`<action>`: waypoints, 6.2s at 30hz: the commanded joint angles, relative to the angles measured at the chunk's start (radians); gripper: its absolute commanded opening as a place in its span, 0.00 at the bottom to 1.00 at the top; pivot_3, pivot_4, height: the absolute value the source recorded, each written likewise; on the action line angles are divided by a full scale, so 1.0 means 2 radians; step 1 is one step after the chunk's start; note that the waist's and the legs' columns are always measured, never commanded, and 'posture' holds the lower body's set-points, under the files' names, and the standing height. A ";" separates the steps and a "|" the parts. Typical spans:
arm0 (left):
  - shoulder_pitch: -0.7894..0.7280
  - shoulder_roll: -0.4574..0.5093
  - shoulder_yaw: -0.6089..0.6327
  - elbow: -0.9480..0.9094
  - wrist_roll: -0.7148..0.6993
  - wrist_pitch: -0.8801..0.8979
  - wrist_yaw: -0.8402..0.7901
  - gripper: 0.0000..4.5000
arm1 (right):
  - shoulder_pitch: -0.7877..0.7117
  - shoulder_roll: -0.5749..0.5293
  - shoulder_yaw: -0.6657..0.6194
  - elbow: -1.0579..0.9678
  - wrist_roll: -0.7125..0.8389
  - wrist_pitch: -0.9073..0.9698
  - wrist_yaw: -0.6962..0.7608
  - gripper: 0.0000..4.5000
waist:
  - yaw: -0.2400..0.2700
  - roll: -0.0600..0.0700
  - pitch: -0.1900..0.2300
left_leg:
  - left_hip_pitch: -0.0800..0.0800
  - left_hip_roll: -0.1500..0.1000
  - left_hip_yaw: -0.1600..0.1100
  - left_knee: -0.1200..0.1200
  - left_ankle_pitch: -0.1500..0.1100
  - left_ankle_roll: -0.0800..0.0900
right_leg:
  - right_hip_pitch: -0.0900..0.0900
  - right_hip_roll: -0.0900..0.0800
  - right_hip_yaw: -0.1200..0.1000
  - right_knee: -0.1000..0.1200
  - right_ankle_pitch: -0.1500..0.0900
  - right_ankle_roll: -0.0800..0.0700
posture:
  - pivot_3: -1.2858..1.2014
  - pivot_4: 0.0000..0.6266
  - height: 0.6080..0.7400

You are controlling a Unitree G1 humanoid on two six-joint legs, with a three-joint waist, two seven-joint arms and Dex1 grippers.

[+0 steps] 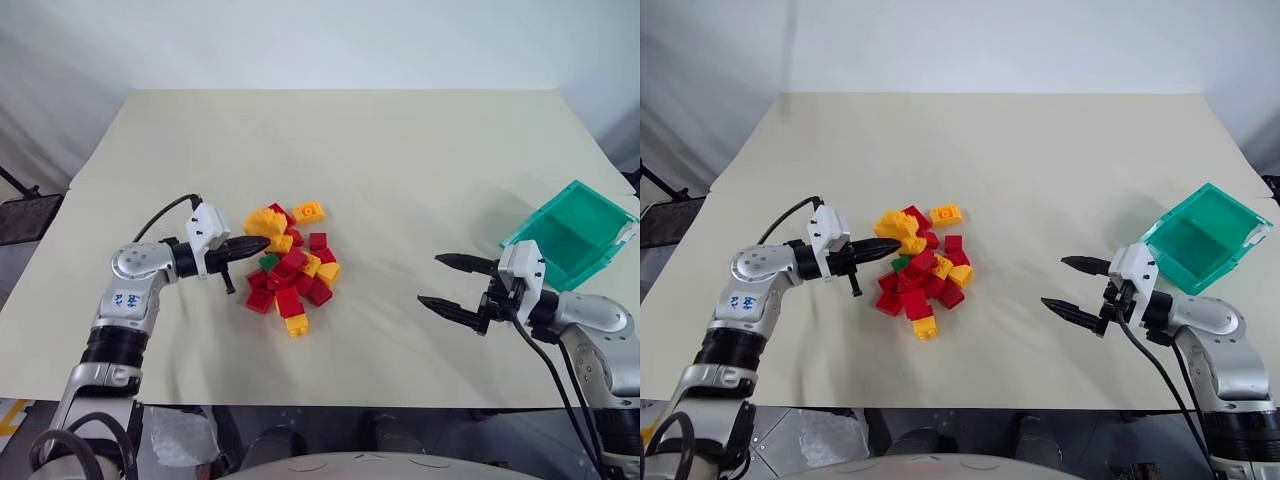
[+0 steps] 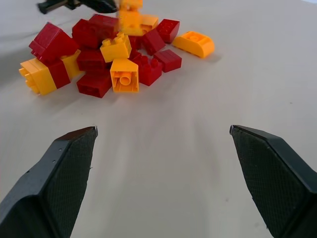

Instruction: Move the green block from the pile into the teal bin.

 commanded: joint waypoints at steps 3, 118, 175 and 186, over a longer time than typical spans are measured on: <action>0.008 0.002 0.016 -0.058 -0.042 0.032 -0.042 0.00 | 0.006 0.002 -0.023 -0.025 0.013 -0.003 -0.014 1.00 | -0.001 0.000 0.000 | 0.000 0.000 0.000 0.000 0.000 0.000 | 0.000 0.000 0.000 0.000 0.000 0.000 | 0.52 0.24 1.00; -0.140 0.126 -0.242 -0.258 0.078 0.593 -0.005 0.99 | 0.002 0.022 0.000 -0.039 0.024 0.006 -0.007 1.00 | -0.001 -0.001 0.002 | 0.005 0.001 0.004 0.000 -0.001 -0.001 | 0.001 0.002 0.007 0.001 0.000 0.000 | 0.52 0.24 1.00; -0.153 -0.068 -0.033 -0.290 -0.093 0.531 0.048 0.47 | 0.015 -0.012 -0.040 -0.037 0.041 0.020 0.000 1.00 | 0.001 -0.003 0.003 | -0.002 0.000 0.000 0.005 -0.001 0.000 | 0.000 0.001 0.005 0.001 0.000 0.000 | 0.52 0.24 1.00; -0.152 -0.174 -0.184 -0.149 0.026 0.274 0.020 0.47 | 0.081 -0.048 -0.131 -0.067 0.058 0.042 -0.010 1.00 | 0.004 -0.003 0.003 | -0.003 0.000 -0.001 0.007 -0.001 0.000 | 0.000 0.001 0.004 0.002 0.001 0.001 | 0.52 0.24 1.00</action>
